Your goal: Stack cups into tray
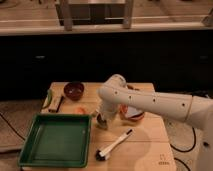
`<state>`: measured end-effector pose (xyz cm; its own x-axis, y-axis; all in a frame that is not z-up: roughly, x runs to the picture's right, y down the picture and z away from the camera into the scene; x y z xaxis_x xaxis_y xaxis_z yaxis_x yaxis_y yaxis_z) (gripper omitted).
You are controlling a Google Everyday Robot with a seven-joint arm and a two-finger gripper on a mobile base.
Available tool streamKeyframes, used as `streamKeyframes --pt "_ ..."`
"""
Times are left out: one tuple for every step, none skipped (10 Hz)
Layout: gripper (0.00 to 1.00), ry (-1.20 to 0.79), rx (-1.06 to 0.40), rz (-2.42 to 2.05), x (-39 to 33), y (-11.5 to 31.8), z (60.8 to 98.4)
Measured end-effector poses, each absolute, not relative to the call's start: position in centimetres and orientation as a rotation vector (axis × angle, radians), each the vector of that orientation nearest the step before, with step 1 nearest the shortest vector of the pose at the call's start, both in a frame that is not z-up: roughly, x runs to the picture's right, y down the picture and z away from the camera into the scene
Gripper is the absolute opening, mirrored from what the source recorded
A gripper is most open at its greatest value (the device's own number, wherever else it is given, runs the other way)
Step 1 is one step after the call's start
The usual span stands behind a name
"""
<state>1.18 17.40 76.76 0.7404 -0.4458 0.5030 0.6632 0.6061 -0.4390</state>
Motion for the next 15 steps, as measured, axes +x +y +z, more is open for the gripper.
streamKeyframes --pt "0.37 -0.371 -0.657 -0.653 1.0 17.9 77.3" --pt "0.37 -0.378 -0.662 -0.650 0.9 18.3 77.7" --pt "0.37 -0.383 -0.668 -0.649 0.8 18.7 78.0" --pt "0.37 -0.393 -0.679 -0.643 0.7 19.7 78.7" --pt "0.37 -0.398 -0.685 -0.639 0.7 20.2 79.0" --pt "0.37 -0.403 -0.692 -0.632 0.7 20.7 79.3" --pt "0.37 -0.406 -0.698 -0.625 0.8 21.2 79.5" --pt "0.33 -0.410 -0.704 -0.618 0.8 21.7 79.9" --pt "0.26 -0.412 -0.704 -0.616 0.7 21.8 80.0" --pt "0.16 -0.411 -0.705 -0.614 0.8 21.9 80.1" --pt "0.05 -0.410 -0.705 -0.610 1.0 21.8 80.1" --pt "0.01 -0.409 -0.705 -0.610 1.0 21.7 80.1" --pt "0.00 -0.407 -0.707 -0.615 1.0 21.6 80.0" --pt "0.00 -0.401 -0.707 -0.618 1.2 21.3 79.8" --pt "0.00 -0.398 -0.703 -0.620 1.2 20.9 79.6"
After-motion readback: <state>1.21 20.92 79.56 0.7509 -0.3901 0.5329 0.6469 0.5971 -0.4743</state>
